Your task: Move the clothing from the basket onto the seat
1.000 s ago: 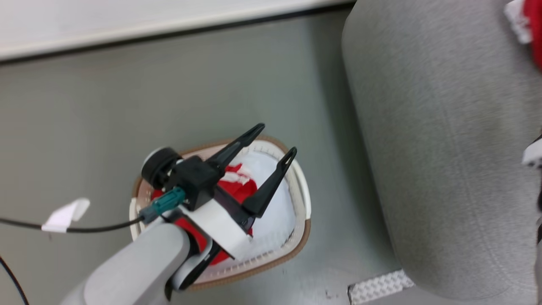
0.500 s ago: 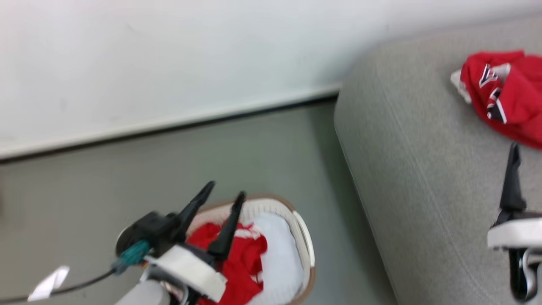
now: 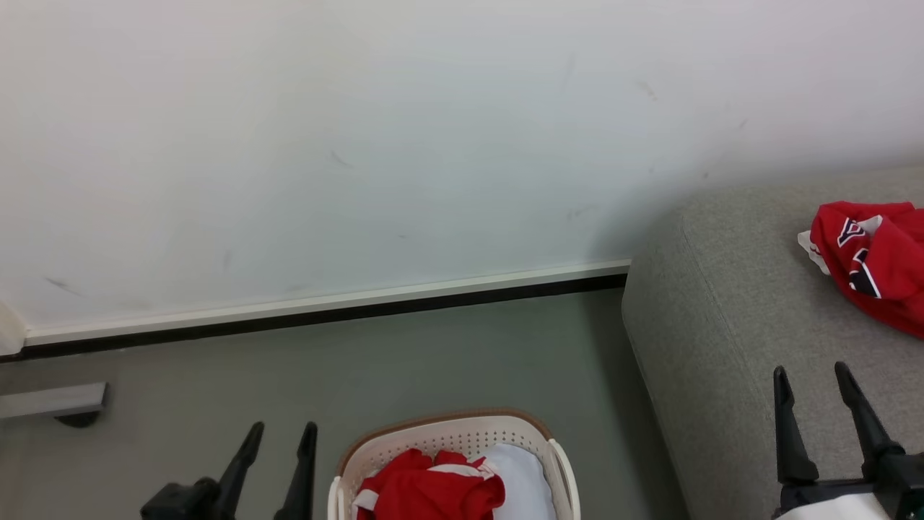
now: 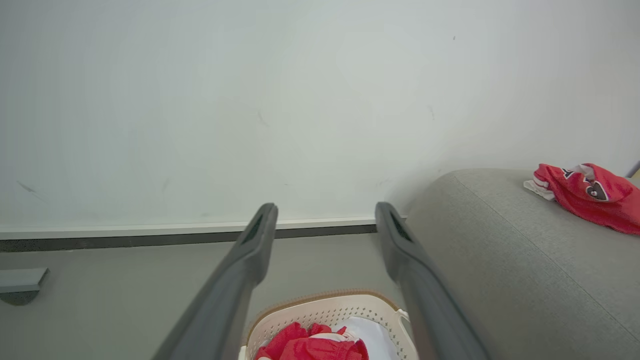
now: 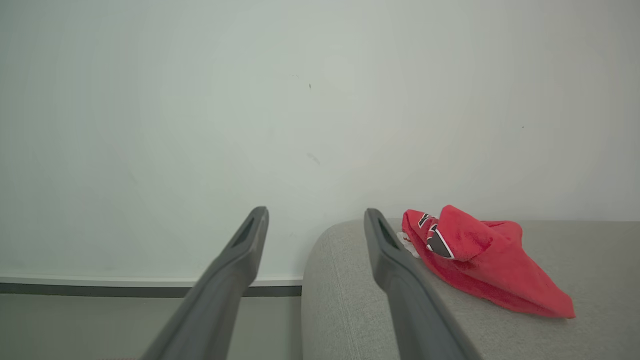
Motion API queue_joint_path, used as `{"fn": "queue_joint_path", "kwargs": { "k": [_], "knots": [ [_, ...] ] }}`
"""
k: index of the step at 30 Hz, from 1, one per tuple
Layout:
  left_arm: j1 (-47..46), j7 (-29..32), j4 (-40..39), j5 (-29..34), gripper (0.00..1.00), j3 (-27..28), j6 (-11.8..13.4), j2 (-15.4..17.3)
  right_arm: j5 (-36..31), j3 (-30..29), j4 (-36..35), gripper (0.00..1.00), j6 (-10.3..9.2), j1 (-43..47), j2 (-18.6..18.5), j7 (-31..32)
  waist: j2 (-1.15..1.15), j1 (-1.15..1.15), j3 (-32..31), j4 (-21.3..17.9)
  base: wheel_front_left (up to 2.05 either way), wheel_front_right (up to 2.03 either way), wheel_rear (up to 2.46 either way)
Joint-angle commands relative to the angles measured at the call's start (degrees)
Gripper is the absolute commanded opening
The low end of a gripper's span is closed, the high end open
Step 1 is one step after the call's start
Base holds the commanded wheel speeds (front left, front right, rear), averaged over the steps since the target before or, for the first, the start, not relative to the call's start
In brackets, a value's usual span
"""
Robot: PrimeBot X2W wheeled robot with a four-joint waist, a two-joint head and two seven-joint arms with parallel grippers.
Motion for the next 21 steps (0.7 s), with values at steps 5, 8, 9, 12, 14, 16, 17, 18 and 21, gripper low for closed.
{"fn": "queue_joint_path", "kwargs": {
  "k": [5,8,9,12,14,16,17,18,21],
  "knots": [
    [4.09,-0.02,1.57,4.52,1.00,6.12,-3.04,-2.76,2.82,1.81,0.11,1.00,-0.14,4.63,-0.26,0.05,0.00,0.02,-1.89,1.50,0.00,0.00,0.00],
    [5.58,-0.02,2.13,6.35,1.00,9.06,-4.79,-4.52,4.04,2.96,0.82,1.00,-0.14,6.73,-0.27,0.05,0.00,0.02,-2.46,1.91,0.00,0.00,0.00],
    [5.96,-0.02,2.34,7.14,1.00,9.89,-5.26,-5.00,4.31,3.15,1.00,1.00,-0.14,7.24,-0.31,0.05,0.00,0.02,-2.60,2.06,0.00,0.00,0.00],
    [6.73,-0.02,2.92,8.93,1.00,11.96,-6.37,-6.40,5.25,3.50,1.23,1.00,-0.14,8.34,-0.24,0.05,0.00,0.02,-2.94,2.61,0.00,0.00,0.00],
    [6.85,-0.02,3.14,9.46,1.00,13.01,-7.04,-7.27,5.39,4.17,1.47,1.00,-0.14,8.59,-0.23,0.05,0.00,0.02,-3.01,2.87,0.00,0.00,0.00],
    [6.81,-0.02,3.46,10.31,1.00,13.64,-7.56,-7.82,5.16,4.78,1.53,1.00,-0.14,8.29,-0.28,0.05,0.00,0.02,-3.06,3.18,0.00,0.00,0.00],
    [6.69,-0.02,3.62,10.63,1.00,13.84,-7.66,-8.07,4.95,5.09,1.66,1.00,-0.14,8.14,-0.27,0.05,0.00,0.02,-3.09,3.36,0.00,0.00,0.00],
    [6.54,-0.02,3.75,10.88,1.00,14.09,-7.89,-8.35,4.83,5.30,1.73,1.00,-0.14,7.96,-0.27,0.05,0.00,0.02,-3.14,3.52,0.00,0.00,0.00],
    [6.22,-0.02,4.11,11.41,1.00,14.66,-8.22,-8.98,4.46,5.60,1.92,1.00,-0.14,7.73,-0.26,0.05,0.00,0.02,-3.32,4.03,0.00,0.00,0.00]
  ]
}}
